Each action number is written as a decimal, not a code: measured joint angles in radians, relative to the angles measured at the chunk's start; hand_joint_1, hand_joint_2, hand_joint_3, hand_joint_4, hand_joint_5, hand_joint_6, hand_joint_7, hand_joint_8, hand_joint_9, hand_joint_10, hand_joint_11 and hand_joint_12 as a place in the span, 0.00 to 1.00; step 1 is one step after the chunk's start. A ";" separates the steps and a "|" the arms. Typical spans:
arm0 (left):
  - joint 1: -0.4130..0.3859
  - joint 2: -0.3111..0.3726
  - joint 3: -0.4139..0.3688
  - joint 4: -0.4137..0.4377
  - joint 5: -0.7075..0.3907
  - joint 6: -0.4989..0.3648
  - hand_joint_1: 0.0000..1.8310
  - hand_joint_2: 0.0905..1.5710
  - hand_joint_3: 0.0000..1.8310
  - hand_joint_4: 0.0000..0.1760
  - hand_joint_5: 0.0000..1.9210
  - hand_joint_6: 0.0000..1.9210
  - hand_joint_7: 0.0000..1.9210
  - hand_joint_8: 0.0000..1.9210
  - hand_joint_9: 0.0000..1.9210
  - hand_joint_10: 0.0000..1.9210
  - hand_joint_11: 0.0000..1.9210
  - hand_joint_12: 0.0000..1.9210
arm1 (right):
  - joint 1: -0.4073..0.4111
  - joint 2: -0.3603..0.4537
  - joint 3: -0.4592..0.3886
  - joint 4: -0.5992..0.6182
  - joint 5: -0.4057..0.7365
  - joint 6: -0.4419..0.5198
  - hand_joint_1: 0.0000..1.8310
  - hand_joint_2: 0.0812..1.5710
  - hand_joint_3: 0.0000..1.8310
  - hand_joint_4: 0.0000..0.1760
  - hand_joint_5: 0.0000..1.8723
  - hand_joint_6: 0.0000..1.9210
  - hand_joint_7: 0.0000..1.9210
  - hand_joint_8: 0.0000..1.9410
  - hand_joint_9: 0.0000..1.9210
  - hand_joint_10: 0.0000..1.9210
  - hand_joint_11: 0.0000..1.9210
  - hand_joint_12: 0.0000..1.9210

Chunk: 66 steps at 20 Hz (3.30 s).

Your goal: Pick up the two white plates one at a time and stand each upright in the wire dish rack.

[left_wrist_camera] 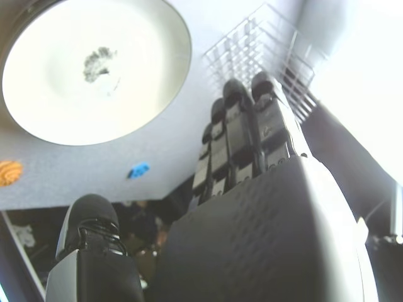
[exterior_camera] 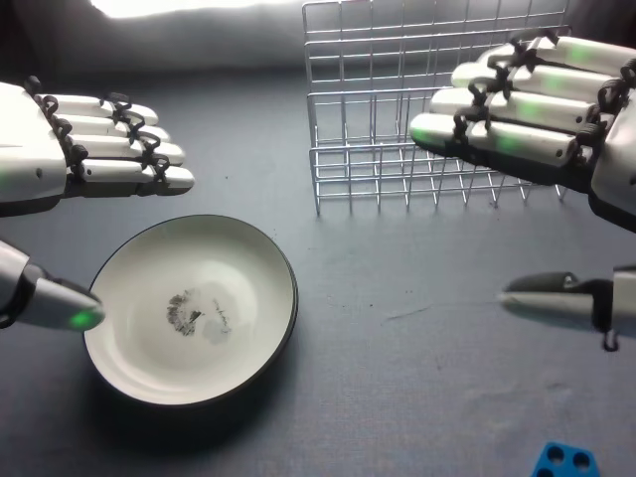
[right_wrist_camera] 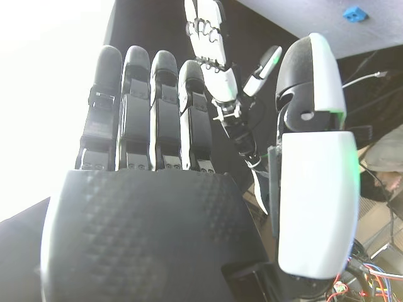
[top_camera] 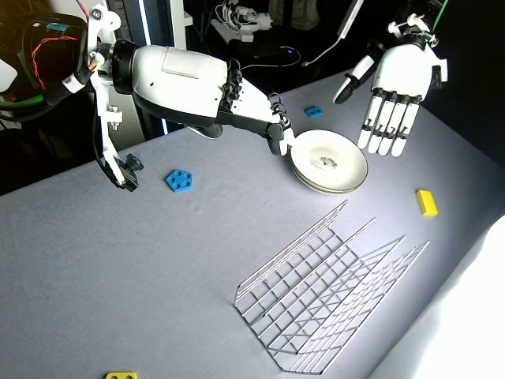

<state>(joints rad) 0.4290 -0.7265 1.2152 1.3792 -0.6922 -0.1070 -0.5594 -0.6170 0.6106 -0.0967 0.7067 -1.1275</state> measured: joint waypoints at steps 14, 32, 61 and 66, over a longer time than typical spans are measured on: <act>-0.021 -0.056 0.157 0.226 -0.347 -0.149 0.00 0.63 0.01 0.00 0.01 0.00 0.00 0.00 0.00 0.00 0.00 0.00 | 0.000 -0.002 -0.001 -0.002 0.004 -0.001 0.03 0.74 0.00 0.00 0.06 0.00 0.06 0.00 0.06 0.00 0.00 0.21; 0.069 -0.206 0.420 0.338 -0.578 -0.020 0.00 0.62 0.00 0.00 0.00 0.00 0.00 0.00 0.00 0.00 0.00 0.00 | -0.001 -0.068 0.087 -0.122 0.075 0.187 0.03 0.75 0.00 0.00 0.07 0.00 0.08 0.00 0.08 0.00 0.00 0.26; 0.217 -0.282 0.450 0.289 -0.470 0.040 0.00 0.62 0.00 0.00 0.00 0.00 0.00 0.00 0.00 0.00 0.00 0.00 | -0.052 -0.185 0.177 -0.297 0.230 0.151 0.04 0.75 0.00 0.00 0.09 0.00 0.09 0.00 0.08 0.00 0.00 0.28; 0.222 -0.285 0.454 0.284 -0.467 0.046 0.00 0.64 0.01 0.00 0.00 0.00 0.00 0.00 0.00 0.00 0.00 0.00 | -0.056 -0.194 0.177 -0.296 0.190 0.085 0.08 0.74 0.00 0.00 0.09 0.00 0.10 0.00 0.10 0.00 0.00 0.33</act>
<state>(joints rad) 0.6514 -1.0119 1.6691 1.6630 -1.1595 -0.0608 -0.6155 -0.8108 0.7872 -0.3927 0.8967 -1.0428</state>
